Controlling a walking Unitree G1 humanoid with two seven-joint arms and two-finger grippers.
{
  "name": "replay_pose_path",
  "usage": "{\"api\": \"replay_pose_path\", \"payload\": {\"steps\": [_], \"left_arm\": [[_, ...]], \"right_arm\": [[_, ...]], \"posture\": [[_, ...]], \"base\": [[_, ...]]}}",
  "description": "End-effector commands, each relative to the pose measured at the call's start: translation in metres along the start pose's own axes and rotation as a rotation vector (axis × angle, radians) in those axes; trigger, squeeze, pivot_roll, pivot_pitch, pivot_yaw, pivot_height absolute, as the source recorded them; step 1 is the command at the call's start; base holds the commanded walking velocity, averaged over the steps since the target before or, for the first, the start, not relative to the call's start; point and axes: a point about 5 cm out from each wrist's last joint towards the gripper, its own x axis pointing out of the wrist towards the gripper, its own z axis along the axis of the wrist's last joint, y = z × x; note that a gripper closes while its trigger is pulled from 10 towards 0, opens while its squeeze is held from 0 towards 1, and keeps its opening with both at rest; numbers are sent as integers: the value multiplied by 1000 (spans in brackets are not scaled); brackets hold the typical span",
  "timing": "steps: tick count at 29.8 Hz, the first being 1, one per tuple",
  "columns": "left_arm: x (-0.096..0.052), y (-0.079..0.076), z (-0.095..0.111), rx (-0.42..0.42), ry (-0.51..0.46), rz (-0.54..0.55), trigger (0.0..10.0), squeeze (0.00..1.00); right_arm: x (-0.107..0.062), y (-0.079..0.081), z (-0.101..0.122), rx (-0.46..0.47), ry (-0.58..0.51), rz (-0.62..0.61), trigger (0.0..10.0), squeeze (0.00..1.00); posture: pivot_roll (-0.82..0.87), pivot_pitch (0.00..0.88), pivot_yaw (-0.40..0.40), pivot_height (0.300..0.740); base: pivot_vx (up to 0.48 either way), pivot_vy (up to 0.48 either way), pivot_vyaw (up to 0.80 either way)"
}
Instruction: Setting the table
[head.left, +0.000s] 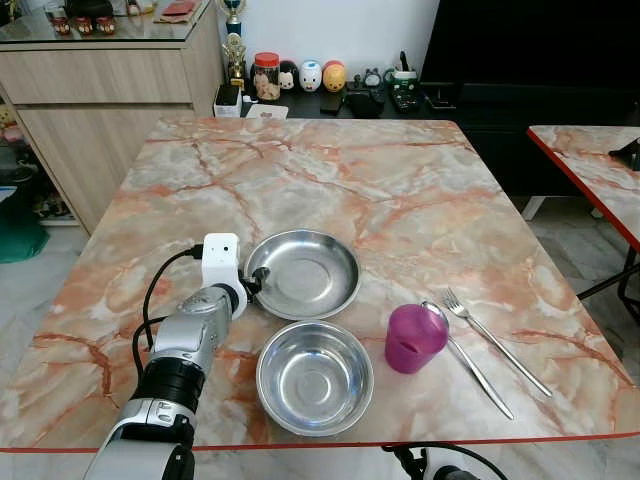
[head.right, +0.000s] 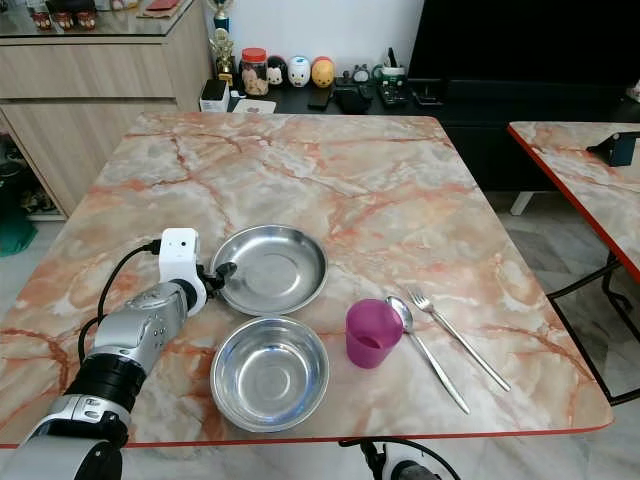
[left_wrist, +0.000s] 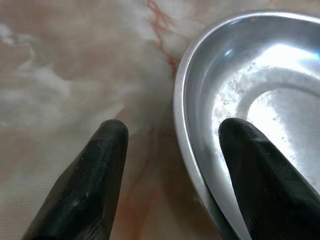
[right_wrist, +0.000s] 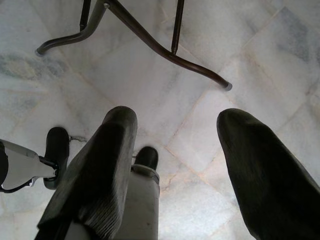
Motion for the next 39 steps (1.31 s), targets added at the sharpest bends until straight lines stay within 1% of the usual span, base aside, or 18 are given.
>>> {"api": "replay_pose_path", "payload": {"steps": [1, 2, 3, 16, 24, 39], "left_arm": [[1, -2, -3, 26, 28, 1, 9294, 0], [1, -2, -3, 29, 29, 0, 3961, 0], [1, -2, -3, 31, 30, 0, 0, 0], [0, -1, -5, 41, 36, 12, 0, 0], [0, -1, -6, 32, 39, 14, 0, 0], [-1, 2, -4, 23, 25, 53, 0, 0]], "right_arm": [[0, -2, 3, -11, -1, -3, 10000, 0], [0, -2, 3, -10, -1, -2, 10000, 0], [0, -2, 3, -10, -1, -2, 10000, 0], [0, -2, 3, -12, 0, 3, 10000, 0], [0, -2, 3, -13, 3, 6, 10000, 0], [1, -2, 3, -18, 6, 4, 10000, 0]], "posture": [[-3, 0, -64, 719], [-4, 0, -64, 719], [-3, 0, -64, 719], [-3, 0, -63, 719], [-1, 0, -65, 719], [-1, 0, -68, 719]], "base": [[0, 0, 0], [0, 0, 0], [0, 0, 0], [0, 0, 0], [0, 0, 0], [0, 0, 0]]}}
